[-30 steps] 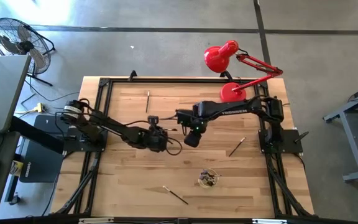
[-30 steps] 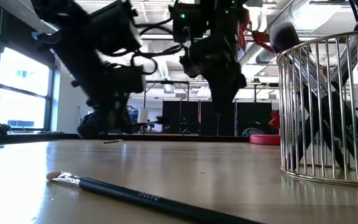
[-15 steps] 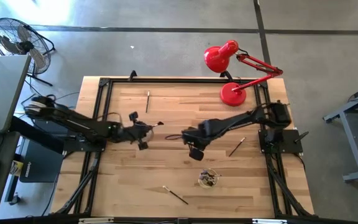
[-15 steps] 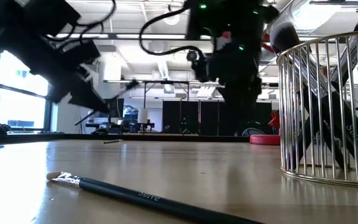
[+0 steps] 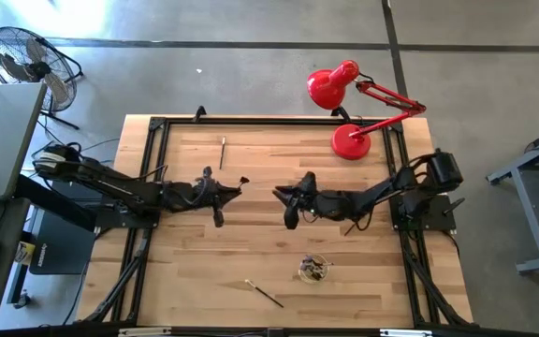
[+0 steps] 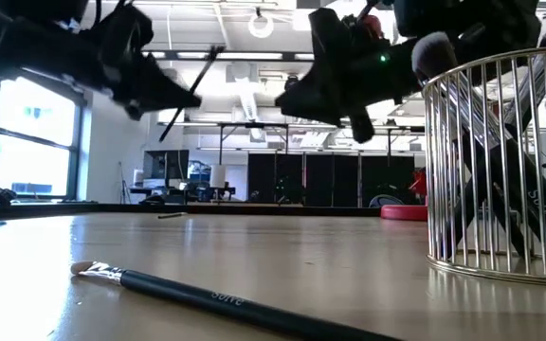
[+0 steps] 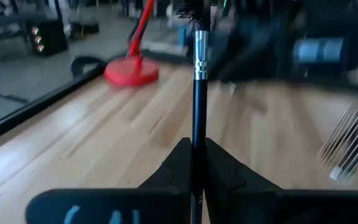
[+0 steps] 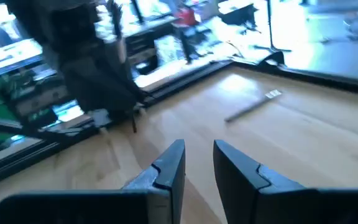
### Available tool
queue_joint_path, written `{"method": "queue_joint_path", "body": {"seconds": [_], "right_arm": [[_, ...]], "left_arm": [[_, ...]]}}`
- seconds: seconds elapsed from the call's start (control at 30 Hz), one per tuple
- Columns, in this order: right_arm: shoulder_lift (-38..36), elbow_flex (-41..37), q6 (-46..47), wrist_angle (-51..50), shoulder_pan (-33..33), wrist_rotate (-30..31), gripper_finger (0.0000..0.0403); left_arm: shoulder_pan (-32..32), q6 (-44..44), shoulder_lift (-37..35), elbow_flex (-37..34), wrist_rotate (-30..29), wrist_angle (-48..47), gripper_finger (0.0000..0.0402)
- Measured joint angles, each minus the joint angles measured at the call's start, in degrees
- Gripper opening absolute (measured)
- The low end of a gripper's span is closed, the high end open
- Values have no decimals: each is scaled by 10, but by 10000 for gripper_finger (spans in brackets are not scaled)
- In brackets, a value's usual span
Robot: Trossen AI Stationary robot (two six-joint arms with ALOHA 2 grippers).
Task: Pick & Place Makeup Brushes
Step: Put the eye groomer brush into the gold makeup holder
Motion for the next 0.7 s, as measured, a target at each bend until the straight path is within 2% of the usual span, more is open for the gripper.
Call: {"method": "queue_joint_path", "body": {"seconds": [0.17,0.3,0.43,0.57,0.7], "right_arm": [[36,55,-62,9,10,-37,80],[41,92,-103,-17,16,-26,83],[34,95,-116,-60,19,-2,83],[13,66,-74,-118,19,76,80],[-4,5,-2,-139,12,94,62]], "left_arm": [[0,-38,37,1,19,79,14],[0,-44,60,0,41,103,11],[0,-46,70,0,73,129,12],[0,-33,88,1,141,196,13],[0,-11,118,7,206,288,13]]}}
